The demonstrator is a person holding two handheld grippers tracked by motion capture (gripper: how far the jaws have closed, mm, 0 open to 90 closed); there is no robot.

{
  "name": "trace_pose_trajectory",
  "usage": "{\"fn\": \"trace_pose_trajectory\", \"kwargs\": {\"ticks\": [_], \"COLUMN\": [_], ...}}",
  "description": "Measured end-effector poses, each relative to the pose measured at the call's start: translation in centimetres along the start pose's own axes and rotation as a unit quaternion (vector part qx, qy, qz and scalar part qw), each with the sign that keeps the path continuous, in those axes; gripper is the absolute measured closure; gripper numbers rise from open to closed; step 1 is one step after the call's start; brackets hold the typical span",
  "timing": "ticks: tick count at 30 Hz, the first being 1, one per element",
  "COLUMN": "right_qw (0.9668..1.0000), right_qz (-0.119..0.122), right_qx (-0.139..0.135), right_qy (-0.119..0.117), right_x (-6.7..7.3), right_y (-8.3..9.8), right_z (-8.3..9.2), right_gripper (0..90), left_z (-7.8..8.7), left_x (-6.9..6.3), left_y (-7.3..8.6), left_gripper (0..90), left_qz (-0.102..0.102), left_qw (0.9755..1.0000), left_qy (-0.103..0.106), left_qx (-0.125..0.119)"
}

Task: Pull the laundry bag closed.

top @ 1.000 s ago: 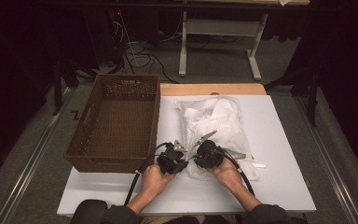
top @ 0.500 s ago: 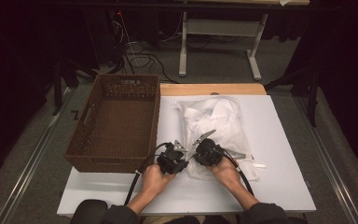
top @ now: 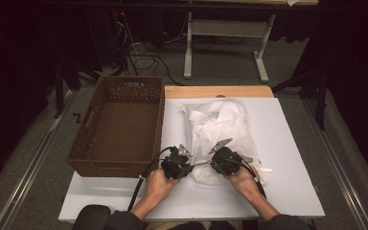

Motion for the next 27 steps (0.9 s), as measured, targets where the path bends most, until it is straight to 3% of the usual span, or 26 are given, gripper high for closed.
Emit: {"fn": "trace_pose_trajectory", "kwargs": {"ticks": [15, 27], "right_qw": [0.9991, 0.9989], "right_qz": [-0.033, -0.034], "right_qx": [-0.022, -0.030], "right_qy": [-0.015, -0.013], "right_x": [-1.4, -1.8], "right_y": [2.0, 2.7], "right_z": [1.7, 2.2], "right_gripper": [87.1, 87.2], "left_z": [0.0, 0.0], "left_x": [0.0, 0.0], "left_y": [0.0, 0.0], "left_gripper": [86.2, 86.0], "left_qz": [-0.002, -0.001], "left_qw": [1.0000, 1.0000], "left_qy": [0.000, 0.002], "left_qx": [-0.001, -0.002]}}
Point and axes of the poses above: each handheld gripper's, and its own axes: z roughly backward along the jaws, y roughly out of its underside, x roughly to its left, the point moved 1 cm from there along -z, roughly forward along the jaws, and after that the axes turned 6 degrees about z, right-handed, at the moved point
